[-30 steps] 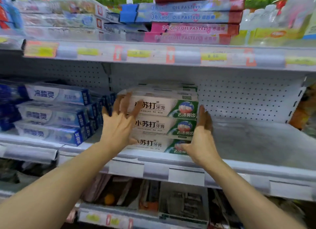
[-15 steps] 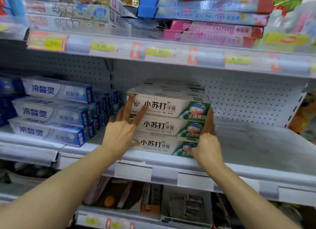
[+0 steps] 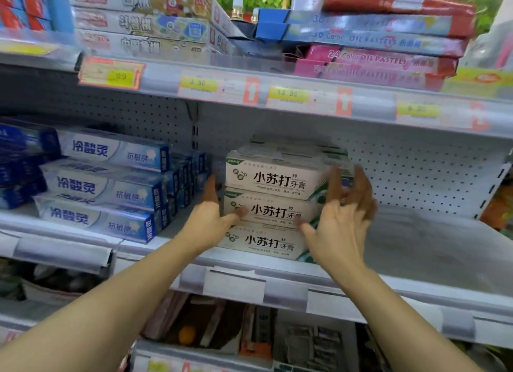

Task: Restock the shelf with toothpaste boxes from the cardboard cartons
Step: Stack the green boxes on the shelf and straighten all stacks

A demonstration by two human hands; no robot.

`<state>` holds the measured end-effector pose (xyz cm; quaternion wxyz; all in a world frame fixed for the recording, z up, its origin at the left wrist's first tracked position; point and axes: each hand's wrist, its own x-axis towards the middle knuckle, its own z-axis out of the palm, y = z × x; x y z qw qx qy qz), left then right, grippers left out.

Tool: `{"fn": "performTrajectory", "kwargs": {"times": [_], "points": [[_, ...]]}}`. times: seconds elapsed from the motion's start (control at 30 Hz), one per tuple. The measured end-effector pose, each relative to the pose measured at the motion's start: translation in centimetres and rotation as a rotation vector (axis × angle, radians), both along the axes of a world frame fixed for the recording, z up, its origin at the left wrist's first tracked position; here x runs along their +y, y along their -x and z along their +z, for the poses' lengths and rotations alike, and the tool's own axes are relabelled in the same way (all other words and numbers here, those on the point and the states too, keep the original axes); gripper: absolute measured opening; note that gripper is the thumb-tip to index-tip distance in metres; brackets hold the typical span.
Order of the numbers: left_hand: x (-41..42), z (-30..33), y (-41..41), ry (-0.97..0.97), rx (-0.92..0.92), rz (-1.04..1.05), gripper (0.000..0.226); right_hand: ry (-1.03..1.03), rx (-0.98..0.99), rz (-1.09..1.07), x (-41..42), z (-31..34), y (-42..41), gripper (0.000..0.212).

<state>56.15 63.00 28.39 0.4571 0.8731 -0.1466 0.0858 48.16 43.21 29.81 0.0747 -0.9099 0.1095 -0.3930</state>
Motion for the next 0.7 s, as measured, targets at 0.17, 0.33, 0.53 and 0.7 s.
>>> {"fn": "performTrajectory", "kwargs": {"times": [0.17, 0.33, 0.53, 0.7], "points": [[-0.4, 0.4, -1.1, 0.258, 0.084, -0.148, 0.063, -0.483, 0.052, -0.013, -1.0, -0.6, -0.6, 0.096], [-0.2, 0.6, -2.0, 0.314, 0.085, -0.229, 0.051, -0.642, -0.032, -0.029, 0.5, 0.1, -1.0, 0.08], [-0.1, 1.5, -2.9, 0.188, 0.058, -0.223, 0.062, -0.615, -0.027, -0.127, 1.5, 0.7, -1.4, 0.091], [-0.1, 1.5, -3.5, 0.174, 0.061, -0.2, 0.059, -0.666, -0.05, -0.107, 1.1, 1.2, -2.0, 0.088]]}}
